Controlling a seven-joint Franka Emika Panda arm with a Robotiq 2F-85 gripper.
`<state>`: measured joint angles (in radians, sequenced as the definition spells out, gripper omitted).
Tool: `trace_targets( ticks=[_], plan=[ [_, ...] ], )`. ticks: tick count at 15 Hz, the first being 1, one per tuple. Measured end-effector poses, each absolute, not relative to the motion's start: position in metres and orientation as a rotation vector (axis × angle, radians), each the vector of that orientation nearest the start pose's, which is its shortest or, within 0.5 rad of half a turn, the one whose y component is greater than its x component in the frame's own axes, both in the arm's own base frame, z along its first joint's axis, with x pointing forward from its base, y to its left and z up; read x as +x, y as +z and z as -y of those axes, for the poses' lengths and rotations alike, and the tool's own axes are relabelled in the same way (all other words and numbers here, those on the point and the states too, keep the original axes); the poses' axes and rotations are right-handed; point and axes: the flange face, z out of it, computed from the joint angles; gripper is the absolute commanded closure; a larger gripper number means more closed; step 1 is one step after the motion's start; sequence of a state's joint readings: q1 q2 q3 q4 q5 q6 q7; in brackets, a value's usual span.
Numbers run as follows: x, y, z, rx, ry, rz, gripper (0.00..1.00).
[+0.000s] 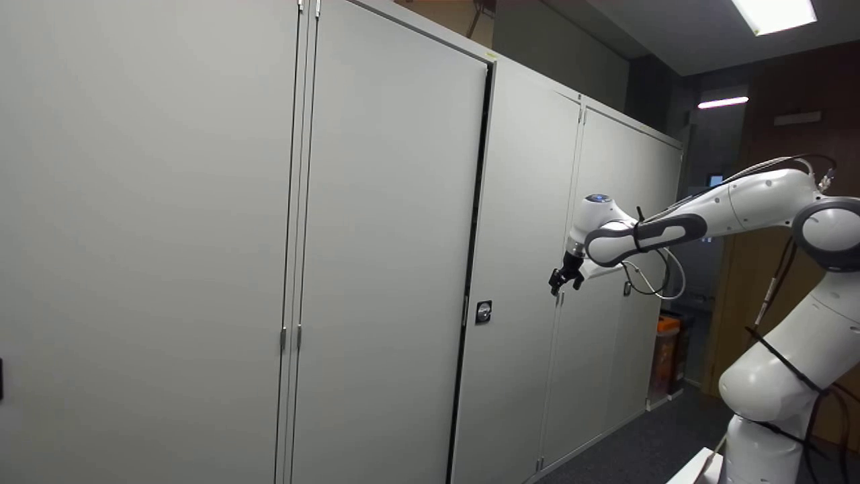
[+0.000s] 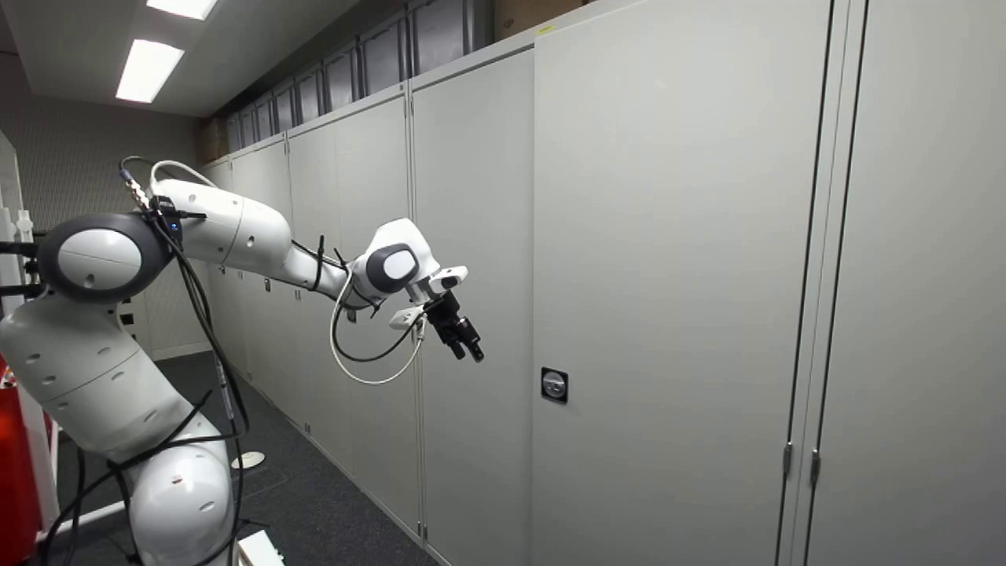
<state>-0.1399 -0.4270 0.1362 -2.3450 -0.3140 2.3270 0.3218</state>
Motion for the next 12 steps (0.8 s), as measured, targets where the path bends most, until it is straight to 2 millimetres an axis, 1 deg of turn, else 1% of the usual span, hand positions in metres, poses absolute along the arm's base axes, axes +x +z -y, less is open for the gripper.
trace_targets(
  ticks=[6,12],
  plan=[
    [0.476,0.558,-0.012,-3.317,-0.852,-0.267,0.00],
    [0.496,0.576,-0.023,-3.270,-0.986,-0.305,0.00]
  ],
)
